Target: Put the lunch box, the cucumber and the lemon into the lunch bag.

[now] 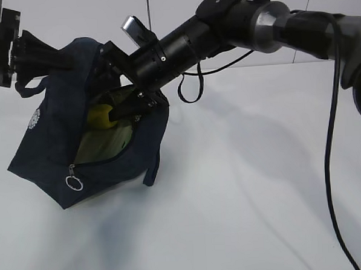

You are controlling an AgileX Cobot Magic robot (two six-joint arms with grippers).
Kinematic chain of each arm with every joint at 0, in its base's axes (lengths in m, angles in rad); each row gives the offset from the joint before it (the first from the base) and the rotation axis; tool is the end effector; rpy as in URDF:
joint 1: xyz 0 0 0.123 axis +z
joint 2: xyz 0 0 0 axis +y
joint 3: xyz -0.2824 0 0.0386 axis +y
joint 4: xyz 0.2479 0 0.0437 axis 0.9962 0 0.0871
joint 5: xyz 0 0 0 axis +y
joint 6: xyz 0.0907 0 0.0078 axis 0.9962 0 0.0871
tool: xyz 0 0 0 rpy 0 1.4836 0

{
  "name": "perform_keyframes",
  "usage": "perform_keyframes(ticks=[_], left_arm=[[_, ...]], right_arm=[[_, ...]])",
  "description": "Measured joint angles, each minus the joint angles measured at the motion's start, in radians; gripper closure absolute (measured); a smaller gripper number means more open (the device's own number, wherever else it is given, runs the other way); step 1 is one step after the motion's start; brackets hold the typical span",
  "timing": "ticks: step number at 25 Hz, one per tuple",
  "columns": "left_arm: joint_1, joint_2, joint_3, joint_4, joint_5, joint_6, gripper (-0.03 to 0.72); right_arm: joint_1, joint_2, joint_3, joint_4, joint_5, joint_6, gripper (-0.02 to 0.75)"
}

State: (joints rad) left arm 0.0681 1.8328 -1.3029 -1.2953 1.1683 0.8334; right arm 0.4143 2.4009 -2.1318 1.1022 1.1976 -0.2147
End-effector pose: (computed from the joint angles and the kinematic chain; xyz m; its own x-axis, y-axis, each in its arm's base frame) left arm 0.3734 -0.0554 0.2623 -0.8892 -0.1128 -0.4434 0.3397 0.4862 -0.8051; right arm 0.4370 0.2748 0.2176 -0.9664 -0.1829 -0.1806 -0.2456 0.4498 0.8587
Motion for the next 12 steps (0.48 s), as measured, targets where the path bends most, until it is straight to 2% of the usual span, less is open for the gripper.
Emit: perform_keyframes(ticks=[9,12], left_arm=[[0.000,0.000,0.000,-0.009,-0.004,0.001,0.697],[0.000,0.000,0.000,-0.015,-0.007,0.001,0.697]], right_arm=[[-0.002,0.004,-0.144,-0.046,0.032,-0.004,0.216],[-0.002,0.004,-0.205,-0.112,0.042,0.035,0.218]])
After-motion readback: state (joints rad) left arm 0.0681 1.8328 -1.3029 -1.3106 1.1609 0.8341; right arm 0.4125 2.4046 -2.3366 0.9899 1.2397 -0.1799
